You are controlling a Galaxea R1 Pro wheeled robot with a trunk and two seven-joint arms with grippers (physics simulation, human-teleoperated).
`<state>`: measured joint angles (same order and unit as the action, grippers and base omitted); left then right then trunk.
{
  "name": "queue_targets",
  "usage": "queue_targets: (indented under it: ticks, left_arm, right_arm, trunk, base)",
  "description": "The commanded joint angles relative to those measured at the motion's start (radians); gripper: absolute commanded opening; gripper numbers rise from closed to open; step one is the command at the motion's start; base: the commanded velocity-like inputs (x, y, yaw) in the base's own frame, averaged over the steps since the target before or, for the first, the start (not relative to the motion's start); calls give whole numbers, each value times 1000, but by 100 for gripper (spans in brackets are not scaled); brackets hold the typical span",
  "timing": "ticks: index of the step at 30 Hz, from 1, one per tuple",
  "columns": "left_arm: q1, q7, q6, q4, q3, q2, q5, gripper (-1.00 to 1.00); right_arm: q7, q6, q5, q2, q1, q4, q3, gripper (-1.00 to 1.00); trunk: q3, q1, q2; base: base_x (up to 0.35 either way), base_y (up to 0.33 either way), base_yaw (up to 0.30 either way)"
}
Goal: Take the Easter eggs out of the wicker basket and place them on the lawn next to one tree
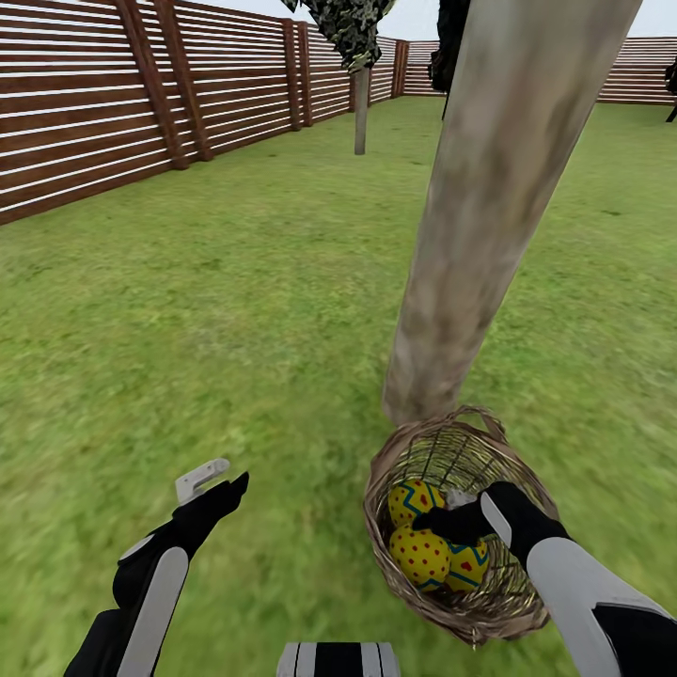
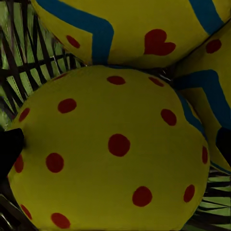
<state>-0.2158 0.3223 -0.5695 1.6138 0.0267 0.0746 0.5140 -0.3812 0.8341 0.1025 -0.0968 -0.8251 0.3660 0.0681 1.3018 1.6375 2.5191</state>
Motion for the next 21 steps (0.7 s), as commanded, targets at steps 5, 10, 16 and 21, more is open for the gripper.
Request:
queue_targets:
  ticks: [5,10,16,21]
  left_arm:
    - [0,8,-4,1,-1,1,11,100]
    - [0,8,-3,2,-1,1,11,100]
    - [0,8,-4,2,-1,1,11,100]
    - [0,8,-4,2,-1,1,11,100]
  right_arm:
    - [-60,7,3,1,0,1,1,100]
    - [-62,7,3,0,0,1,1,100]
    - [-61,7,3,0,0,1,1,100]
    - [-60,7,2,0,0,1,1,100]
  trunk:
    - [1,0,0]
    - [1,0,0]
    - [8,1,1]
    - [8,1,1]
  base:
    - [0,0,0]
    - [0,0,0]
    - [0,0,0]
    - [0,0,0]
